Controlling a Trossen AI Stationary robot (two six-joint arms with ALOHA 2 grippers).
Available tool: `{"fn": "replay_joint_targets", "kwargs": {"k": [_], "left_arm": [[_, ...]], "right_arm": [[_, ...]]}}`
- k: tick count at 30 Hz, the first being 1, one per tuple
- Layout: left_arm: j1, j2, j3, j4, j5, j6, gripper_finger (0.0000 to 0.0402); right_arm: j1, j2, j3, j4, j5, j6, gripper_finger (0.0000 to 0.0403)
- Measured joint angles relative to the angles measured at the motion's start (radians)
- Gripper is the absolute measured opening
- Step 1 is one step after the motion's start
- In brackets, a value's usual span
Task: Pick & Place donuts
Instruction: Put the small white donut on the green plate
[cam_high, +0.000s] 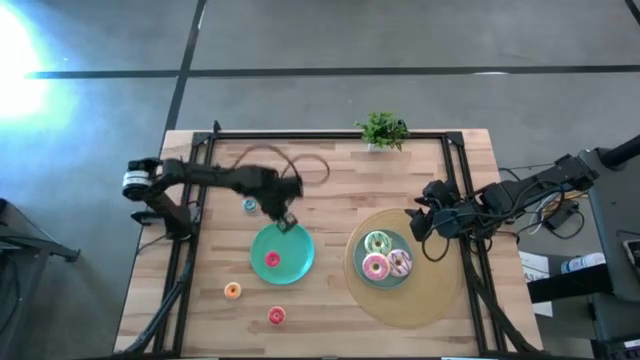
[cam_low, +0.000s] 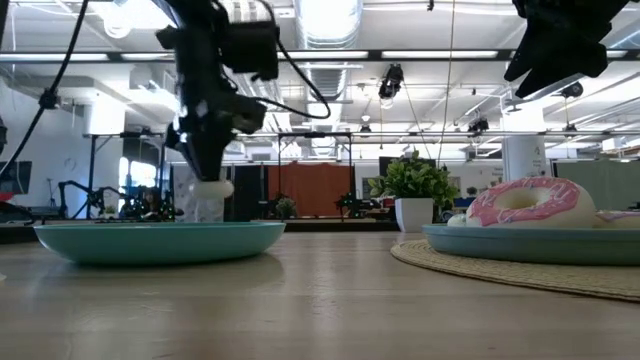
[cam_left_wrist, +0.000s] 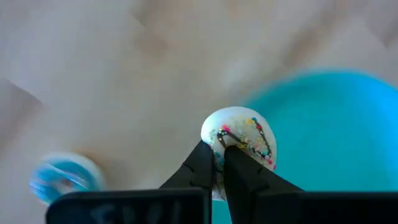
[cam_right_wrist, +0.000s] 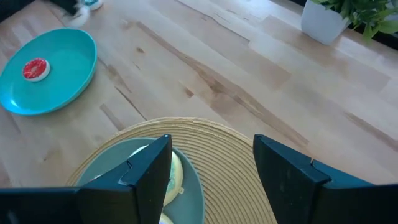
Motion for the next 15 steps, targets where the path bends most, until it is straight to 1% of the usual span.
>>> {"fn": "replay_joint_targets", "kwargs": {"k": [4, 7, 12, 15], "left_arm": [[-0.15, 0.001, -0.02, 0.004, -0.009, -0.138, 0.0001], [-0.216, 0.001, -0.032, 0.004, -0.046, -0.211, 0.0001], [-0.227, 0.001, -0.068, 0.017, -0.049, -0.28, 0.0004], [-0.227, 0.001, -0.092, 0.015, -0.045, -0.325, 0.0029]], "right_arm": [[0.0, 0.0, 0.0, 0.0, -0.001, -0.03, 0.0219], [0.0, 0.0, 0.0, 0.001, -0.001, -0.054, 0.0219], [0.0, 0.0, 0.0, 0.001, -0.001, -0.076, 0.0219], [0.0, 0.0, 0.0, 0.001, -0.001, -0.078, 0.0219]]}}
